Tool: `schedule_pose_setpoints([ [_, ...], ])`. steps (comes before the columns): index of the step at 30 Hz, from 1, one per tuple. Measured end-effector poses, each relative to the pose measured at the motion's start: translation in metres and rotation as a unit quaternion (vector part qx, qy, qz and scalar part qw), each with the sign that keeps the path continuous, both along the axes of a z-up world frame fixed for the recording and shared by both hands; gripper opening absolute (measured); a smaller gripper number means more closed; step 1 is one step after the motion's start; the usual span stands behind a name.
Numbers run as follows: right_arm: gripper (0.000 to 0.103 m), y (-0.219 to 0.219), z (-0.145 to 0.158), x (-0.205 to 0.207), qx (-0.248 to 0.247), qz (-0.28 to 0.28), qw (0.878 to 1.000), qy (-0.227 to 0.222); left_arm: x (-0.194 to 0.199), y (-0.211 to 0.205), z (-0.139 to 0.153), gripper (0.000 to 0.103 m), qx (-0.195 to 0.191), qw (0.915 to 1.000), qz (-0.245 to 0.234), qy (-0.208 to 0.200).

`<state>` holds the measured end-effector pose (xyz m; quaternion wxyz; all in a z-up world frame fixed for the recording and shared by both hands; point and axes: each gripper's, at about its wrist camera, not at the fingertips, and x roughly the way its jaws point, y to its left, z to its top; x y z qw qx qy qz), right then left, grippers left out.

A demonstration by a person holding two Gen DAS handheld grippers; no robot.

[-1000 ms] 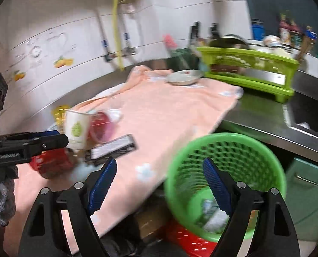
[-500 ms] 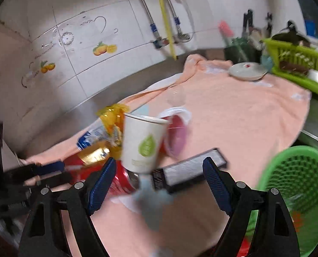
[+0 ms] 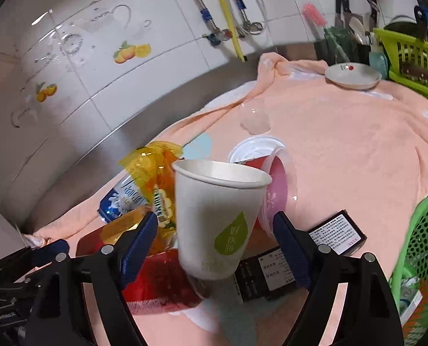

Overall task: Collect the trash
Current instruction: 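Return the right gripper to the towel and grasp the white paper cup, then lift the paper cup with the right gripper while the left gripper grasps the yellow bag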

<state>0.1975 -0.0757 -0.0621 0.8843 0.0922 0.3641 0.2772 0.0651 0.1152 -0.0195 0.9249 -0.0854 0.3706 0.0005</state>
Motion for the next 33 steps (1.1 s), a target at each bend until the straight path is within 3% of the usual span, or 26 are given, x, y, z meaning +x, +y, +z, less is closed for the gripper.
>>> schedule_pose_setpoints([
  [7,0.079,0.0,-0.008,0.009,0.017,-0.009,1.0,0.017,0.021,0.013,0.004,0.053,-0.027,0.9995,0.013,-0.001],
  [13,0.066,0.001,-0.01,0.01,0.011,-0.019,1.0,0.012,0.044,0.014,0.003,0.053,-0.033,0.9993,0.016,0.008],
  [19,0.061,-0.002,-0.006,0.001,0.01,-0.01,1.0,-0.007,0.063,0.005,-0.005,0.053,-0.05,0.9986,0.006,0.019],
  [21,0.061,-0.006,-0.005,-0.003,0.014,-0.004,1.0,-0.011,0.068,0.001,-0.008,0.058,-0.053,0.9983,0.005,0.024],
  [33,0.061,-0.044,0.005,-0.022,0.046,-0.009,0.999,-0.021,0.095,-0.026,-0.019,0.06,-0.033,0.9984,-0.022,0.039],
])
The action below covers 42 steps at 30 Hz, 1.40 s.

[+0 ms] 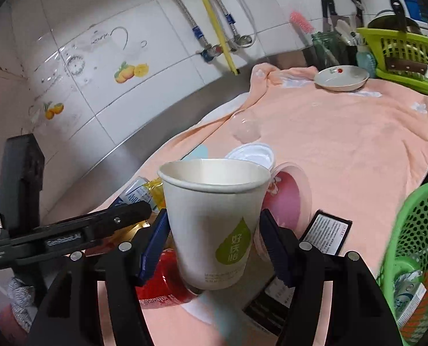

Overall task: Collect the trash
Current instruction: 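Lift the paper cup with the right gripper while the left gripper grasps the yellow bag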

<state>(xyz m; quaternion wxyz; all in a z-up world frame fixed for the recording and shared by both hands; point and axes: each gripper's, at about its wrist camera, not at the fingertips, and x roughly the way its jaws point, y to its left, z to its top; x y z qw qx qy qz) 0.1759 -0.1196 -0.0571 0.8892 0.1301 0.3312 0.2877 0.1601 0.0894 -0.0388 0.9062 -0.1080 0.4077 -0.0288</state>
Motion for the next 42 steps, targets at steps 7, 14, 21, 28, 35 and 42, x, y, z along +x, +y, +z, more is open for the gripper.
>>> schedule_pose_setpoints([
  [7,0.061,-0.016,0.001,0.001,0.018,0.002,1.0,-0.005,0.014,-0.017,-0.007,0.06,0.013,0.9997,-0.018,0.013],
  [14,0.061,-0.019,-0.001,0.007,0.057,0.012,0.998,-0.01,0.023,-0.024,-0.016,0.06,0.022,0.9991,-0.027,0.024],
  [21,0.061,-0.027,0.002,0.014,0.106,0.021,0.994,0.002,0.032,-0.024,-0.024,0.06,0.018,0.9989,-0.024,0.037],
  [28,0.061,-0.035,0.008,0.014,0.115,0.018,0.993,-0.005,0.041,-0.023,-0.032,0.06,0.018,0.9984,-0.021,0.05],
  [35,0.062,-0.041,0.008,0.015,0.134,0.026,0.991,0.002,0.047,-0.027,-0.033,0.06,0.022,0.9981,-0.026,0.051],
  [42,0.063,-0.04,0.008,0.014,0.107,0.012,0.994,-0.007,0.049,-0.03,-0.033,0.058,0.035,0.9977,-0.03,0.05],
])
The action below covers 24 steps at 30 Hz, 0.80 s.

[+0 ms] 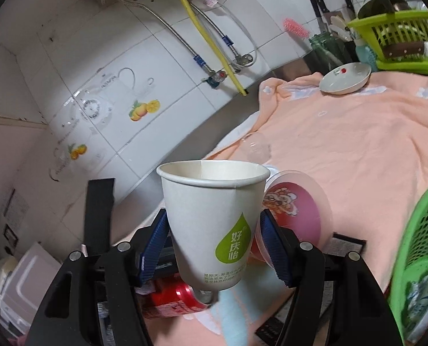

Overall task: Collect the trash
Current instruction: 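Lift the paper cup with the right gripper while the left gripper grasps the yellow bag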

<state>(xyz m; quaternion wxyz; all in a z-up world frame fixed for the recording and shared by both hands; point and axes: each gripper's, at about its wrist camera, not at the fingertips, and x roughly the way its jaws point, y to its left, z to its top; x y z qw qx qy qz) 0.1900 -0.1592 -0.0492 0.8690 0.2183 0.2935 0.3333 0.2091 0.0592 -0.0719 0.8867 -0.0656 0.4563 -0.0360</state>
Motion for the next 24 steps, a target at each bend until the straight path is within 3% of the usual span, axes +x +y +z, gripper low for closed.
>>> schedule_pose_setpoints([
  [4,0.063,-0.004,-0.004,0.001,0.0,-0.004,1.0,0.006,0.003,-0.001,-0.003,0.049,0.004,1.0,0.0,0.006],
  [17,0.067,-0.004,-0.008,-0.01,-0.047,-0.013,0.999,-0.014,0.015,-0.007,-0.008,0.049,0.026,0.9994,0.001,0.024],
  [18,0.067,-0.004,-0.008,-0.01,-0.051,-0.013,0.998,-0.016,0.014,-0.007,-0.008,0.047,0.027,0.9994,0.0,0.023],
  [19,0.067,-0.003,-0.009,-0.012,-0.055,-0.012,0.998,-0.018,0.014,-0.007,-0.009,0.037,0.029,0.9994,0.0,0.02],
  [24,0.067,0.002,-0.013,-0.016,-0.075,-0.011,0.997,-0.021,0.012,-0.001,-0.009,0.023,0.027,0.9995,0.008,0.015],
])
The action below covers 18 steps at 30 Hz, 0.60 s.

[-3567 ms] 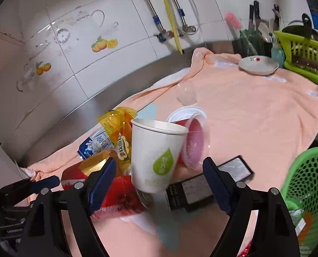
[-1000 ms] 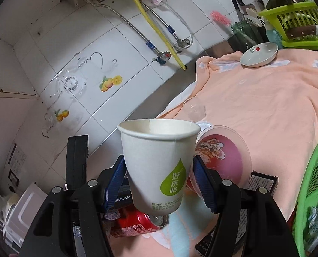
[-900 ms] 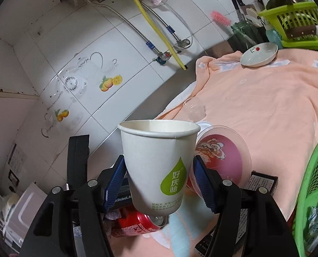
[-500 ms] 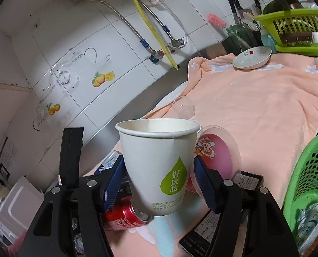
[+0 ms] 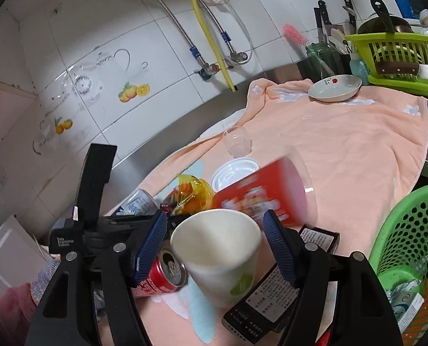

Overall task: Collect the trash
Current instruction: 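Lift the paper cup with the right gripper while the left gripper grasps the yellow bag, then carry the paper cup over the green basket and open the right gripper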

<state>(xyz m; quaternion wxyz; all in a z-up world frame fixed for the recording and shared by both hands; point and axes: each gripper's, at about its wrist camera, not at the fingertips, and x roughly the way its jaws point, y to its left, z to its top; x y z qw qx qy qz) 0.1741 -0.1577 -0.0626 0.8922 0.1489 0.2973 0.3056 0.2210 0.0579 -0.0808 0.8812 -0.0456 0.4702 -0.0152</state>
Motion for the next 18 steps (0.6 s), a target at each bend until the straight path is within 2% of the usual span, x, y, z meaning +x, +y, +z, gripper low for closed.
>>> schedule_pose_setpoints([
  [9,0.074,0.014,-0.013,-0.006,-0.029,0.028,0.999,0.012,-0.008,0.008,0.01,0.017,-0.02,0.9996,0.004,-0.02],
  [12,0.074,0.022,-0.014,-0.012,-0.045,0.042,0.998,0.005,-0.011,0.012,0.014,0.016,-0.026,0.9993,0.005,-0.026],
  [14,0.077,0.027,-0.015,-0.017,-0.056,0.05,0.997,-0.002,-0.012,0.014,0.018,0.016,-0.03,0.999,0.004,-0.032],
  [16,0.084,0.029,-0.014,-0.023,-0.063,0.057,0.996,-0.015,-0.015,0.014,0.021,0.016,-0.031,0.9989,0.003,-0.036],
  [18,0.084,0.033,-0.015,-0.027,-0.08,0.06,0.995,-0.026,-0.018,0.015,0.026,0.016,-0.032,0.9986,0.002,-0.042],
])
